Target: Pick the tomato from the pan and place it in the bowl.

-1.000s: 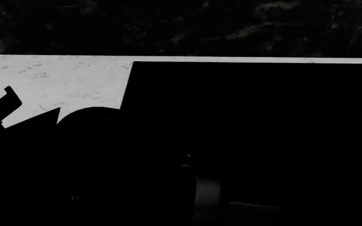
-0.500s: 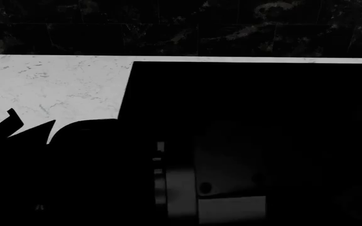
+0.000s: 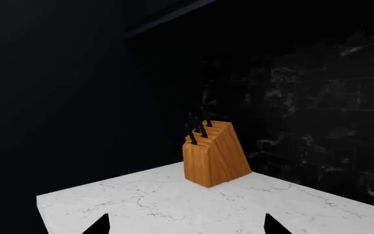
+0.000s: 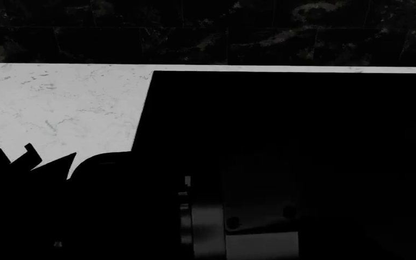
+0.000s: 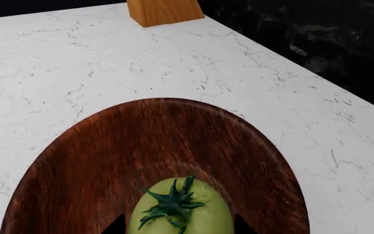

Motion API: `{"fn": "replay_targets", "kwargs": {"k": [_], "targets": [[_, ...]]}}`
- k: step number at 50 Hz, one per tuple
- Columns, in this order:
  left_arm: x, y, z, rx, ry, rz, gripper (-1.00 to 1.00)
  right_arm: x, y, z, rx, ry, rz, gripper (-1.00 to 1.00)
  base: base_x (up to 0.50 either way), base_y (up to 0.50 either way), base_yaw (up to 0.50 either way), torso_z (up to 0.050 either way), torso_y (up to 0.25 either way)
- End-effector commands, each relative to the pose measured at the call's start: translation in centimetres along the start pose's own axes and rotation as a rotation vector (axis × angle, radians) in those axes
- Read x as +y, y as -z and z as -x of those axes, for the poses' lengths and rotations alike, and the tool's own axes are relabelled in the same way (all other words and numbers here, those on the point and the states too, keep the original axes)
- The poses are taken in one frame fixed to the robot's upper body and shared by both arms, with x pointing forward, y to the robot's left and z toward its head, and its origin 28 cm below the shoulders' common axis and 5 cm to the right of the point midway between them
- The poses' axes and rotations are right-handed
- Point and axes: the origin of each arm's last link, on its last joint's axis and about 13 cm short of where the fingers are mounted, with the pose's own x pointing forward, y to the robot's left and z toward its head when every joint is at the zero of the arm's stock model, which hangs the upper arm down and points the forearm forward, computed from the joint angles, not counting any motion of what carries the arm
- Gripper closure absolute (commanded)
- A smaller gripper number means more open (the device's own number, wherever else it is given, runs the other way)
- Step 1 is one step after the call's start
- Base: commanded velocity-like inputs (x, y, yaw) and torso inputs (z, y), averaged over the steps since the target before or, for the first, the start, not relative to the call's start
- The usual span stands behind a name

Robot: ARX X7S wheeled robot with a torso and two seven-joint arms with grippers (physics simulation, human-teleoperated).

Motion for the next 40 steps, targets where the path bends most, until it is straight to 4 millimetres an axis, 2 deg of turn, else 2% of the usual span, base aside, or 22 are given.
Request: {"fn": "replay_targets", "kwargs": {"k": [1,9,10,29,40], "targets": [[-0.6,1.2,0.8,0.061,0.0,0.033,-1.0,-0.6,-0.9,-1.2,-0.081,0.027,-0.037,1.0,0.03,0.0,-0.01,0.0,0.0],[-0.3,1.4,1.0,0.064,-0.004,0.034,-1.0,-0.5,-0.8,-1.2,-0.08,0.024,-0.042,1.0,0.01,0.0,-0.01,-0.007,0.0],[-0.3,1.4,1.1,0.065,-0.004,0.034,-1.0,-0.5,-0.8,-1.1,-0.08,0.025,-0.043,-1.0,0.02,0.0,-0.01,-0.01,0.0],[-0.3,1.7,1.3,0.071,-0.004,0.032,-1.0,-0.3,-1.4,-0.8,-0.115,0.025,-0.035,-1.0,0.02,0.0,-0.01,-0.01,0.0],[-0.3,1.5,1.1,0.061,0.003,0.029,-1.0,0.4,-3.0,0.1,-0.176,0.03,-0.028,-1.0,0.02,0.0,-0.01,-0.011,0.0]]}}
